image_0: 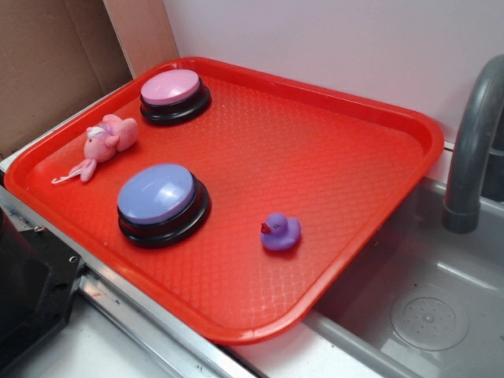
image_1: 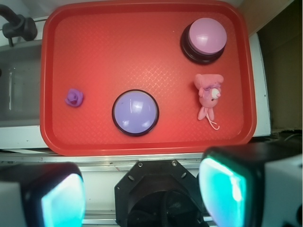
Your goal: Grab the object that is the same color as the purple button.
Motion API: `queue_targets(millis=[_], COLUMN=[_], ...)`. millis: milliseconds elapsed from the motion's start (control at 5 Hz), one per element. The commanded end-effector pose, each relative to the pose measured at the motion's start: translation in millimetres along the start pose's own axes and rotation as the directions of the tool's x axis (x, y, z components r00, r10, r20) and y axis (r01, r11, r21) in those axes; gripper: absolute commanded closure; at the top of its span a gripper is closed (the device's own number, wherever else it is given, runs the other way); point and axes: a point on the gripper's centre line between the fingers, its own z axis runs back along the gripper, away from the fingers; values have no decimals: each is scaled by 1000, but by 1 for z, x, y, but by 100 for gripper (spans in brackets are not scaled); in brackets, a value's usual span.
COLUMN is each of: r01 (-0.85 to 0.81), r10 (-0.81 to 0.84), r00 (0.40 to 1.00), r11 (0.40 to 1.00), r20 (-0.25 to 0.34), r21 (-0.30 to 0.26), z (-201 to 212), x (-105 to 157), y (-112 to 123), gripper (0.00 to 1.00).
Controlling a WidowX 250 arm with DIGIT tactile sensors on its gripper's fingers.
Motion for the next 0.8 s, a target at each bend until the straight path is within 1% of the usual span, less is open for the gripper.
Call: queue_targets(millis=[0, 200, 400, 600], r01=[0, 237, 465, 662], r10=[0, -237, -466, -664], r00=[1000, 971, 885, 747], r11=[1000, 971, 881, 741], r20=[0, 16, 10, 22], r21=[0, -42, -89, -113], z=[0, -6, -24, -43], x=[0, 23, 42, 47], y=[0, -25, -56, -82], gripper=[0, 0, 0, 0])
